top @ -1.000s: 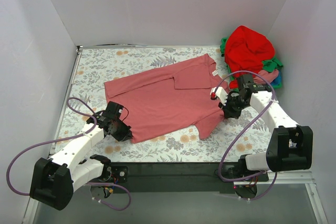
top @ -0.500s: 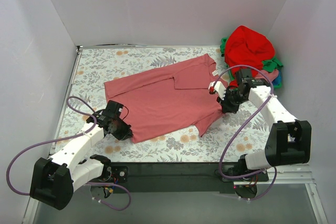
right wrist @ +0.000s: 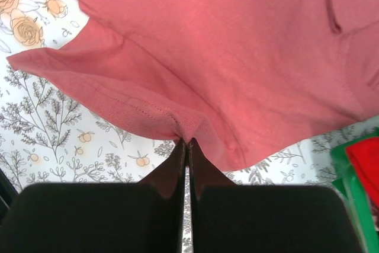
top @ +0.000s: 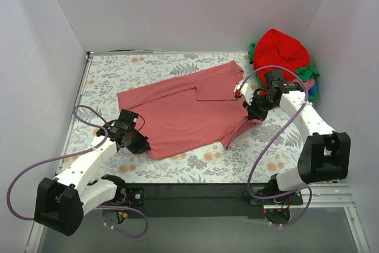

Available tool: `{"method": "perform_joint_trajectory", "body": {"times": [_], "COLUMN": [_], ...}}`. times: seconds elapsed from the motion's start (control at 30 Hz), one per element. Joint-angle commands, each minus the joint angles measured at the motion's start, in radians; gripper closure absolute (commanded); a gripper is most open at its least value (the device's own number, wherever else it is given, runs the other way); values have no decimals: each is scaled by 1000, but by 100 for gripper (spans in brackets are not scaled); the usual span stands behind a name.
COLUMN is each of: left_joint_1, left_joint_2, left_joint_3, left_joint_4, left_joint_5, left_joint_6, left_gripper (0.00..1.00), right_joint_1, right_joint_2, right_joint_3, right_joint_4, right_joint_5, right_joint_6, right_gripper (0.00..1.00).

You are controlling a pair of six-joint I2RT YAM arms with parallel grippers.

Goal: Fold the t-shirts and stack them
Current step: Fold the tshirt

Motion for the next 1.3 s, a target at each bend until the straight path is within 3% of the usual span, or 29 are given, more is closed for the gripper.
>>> {"method": "perform_joint_trajectory", "body": {"times": [0.0,0.43,0.7,1.27], "left_joint_1": [8,45,101,200], "left_joint_2": [-9,-81,-84,-43], "left_joint_3": [35,-12,-44,14], "left_joint_4": [-29,-124,-145,-151], "left_joint_5": [-49,-92,-45,-11], "left_joint_6": [8,-78,-133,-150], "left_gripper": [100,100,100,100], "right_joint_1": [4,2,4,4], "right_joint_2": [12,109,177,281], "right_joint_3": [76,231,326,487], "right_joint_4": [20,34,45,71], "right_joint_5": [-32,-56,-59,-44], "right_joint_6": [25,62,71,105], "right_gripper": [99,99,99,99]}}
